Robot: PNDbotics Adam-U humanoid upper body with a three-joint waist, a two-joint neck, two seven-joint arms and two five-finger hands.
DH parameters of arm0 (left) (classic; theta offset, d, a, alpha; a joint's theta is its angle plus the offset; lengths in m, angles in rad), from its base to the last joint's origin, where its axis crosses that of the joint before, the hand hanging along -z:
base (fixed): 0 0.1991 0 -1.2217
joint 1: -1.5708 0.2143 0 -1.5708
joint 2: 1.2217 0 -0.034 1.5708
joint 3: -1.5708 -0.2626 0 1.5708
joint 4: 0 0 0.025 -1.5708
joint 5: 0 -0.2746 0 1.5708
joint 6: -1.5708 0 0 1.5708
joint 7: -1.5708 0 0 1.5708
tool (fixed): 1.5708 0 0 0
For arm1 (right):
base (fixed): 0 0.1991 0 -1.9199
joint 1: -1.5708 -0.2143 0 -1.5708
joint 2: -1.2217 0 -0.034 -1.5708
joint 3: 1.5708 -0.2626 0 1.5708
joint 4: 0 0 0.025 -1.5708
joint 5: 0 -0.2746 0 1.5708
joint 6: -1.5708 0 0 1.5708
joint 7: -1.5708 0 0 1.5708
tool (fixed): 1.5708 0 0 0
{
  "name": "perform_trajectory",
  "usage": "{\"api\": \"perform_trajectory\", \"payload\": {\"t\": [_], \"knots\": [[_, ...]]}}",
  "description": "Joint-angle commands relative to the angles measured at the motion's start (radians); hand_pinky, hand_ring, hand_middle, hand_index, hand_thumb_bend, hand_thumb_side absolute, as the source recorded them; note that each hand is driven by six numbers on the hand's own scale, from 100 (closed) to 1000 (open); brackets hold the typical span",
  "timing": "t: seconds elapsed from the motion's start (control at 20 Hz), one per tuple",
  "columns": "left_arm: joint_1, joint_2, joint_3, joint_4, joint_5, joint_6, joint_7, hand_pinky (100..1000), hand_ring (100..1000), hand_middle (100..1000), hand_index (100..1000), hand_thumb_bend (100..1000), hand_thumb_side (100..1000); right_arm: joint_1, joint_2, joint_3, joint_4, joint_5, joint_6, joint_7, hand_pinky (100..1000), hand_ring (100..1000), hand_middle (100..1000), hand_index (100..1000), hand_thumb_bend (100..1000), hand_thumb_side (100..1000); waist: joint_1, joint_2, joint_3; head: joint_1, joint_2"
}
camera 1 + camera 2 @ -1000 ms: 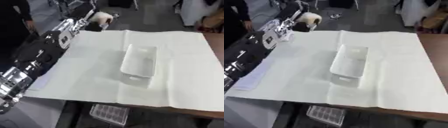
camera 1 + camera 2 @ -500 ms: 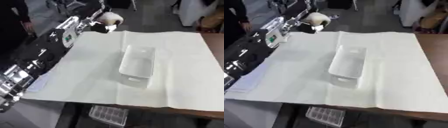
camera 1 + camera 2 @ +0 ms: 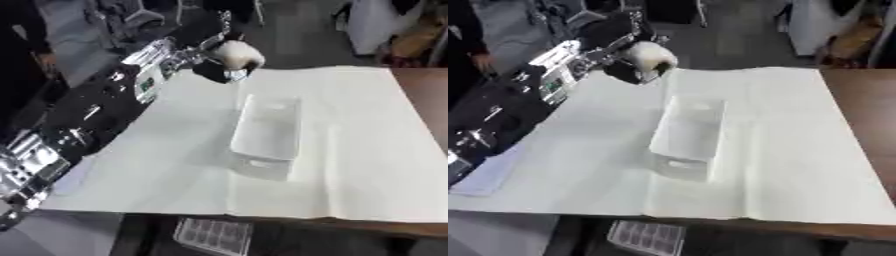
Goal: Pick up objects on the table and place them in the box.
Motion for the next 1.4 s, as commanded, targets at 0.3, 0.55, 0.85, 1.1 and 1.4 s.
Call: {"api": "perform_trajectory", "payload": {"t": [0.3, 0.55, 0.85, 1.1, 1.4], "knots": [[-0.015, -0.01, -0.033, 0.029, -0.026, -0.188, -0.238, 100, 100, 115, 277, 100, 803, -0.015, 0.004, 0.001, -0.016, -0.003, -0.001, 0.005, 366, 458, 452, 622, 100, 1000, -0.002, -0.007, -0.006, 0.004, -0.01], [-0.006, -0.043, -0.041, 0.078, 0.009, -0.199, -0.423, 100, 147, 228, 354, 100, 857, -0.014, 0.007, 0.001, -0.015, -0.004, -0.001, 0.005, 366, 458, 452, 623, 100, 1000, -0.002, -0.004, -0.009, 0.005, -0.006], [0.006, -0.078, -0.018, 0.116, -0.016, -0.188, -0.452, 128, 205, 276, 383, 100, 883, -0.015, 0.013, 0.003, -0.014, -0.005, -0.001, 0.006, 366, 458, 452, 624, 100, 1000, -0.004, 0.001, -0.018, 0.011, -0.009], [0.008, -0.104, -0.001, 0.165, -0.13, -0.166, -0.405, 336, 387, 455, 545, 130, 892, -0.017, 0.019, 0.004, -0.014, -0.007, -0.001, 0.007, 366, 458, 452, 624, 100, 1000, -0.006, 0.005, -0.027, 0.027, -0.014], [0.011, -0.129, 0.025, 0.229, -0.283, -0.081, -0.392, 1000, 1000, 1000, 1000, 1000, 953, -0.017, 0.021, 0.003, -0.013, -0.008, -0.001, 0.008, 366, 458, 451, 625, 100, 1000, -0.006, 0.008, -0.029, 0.033, -0.014]]}}
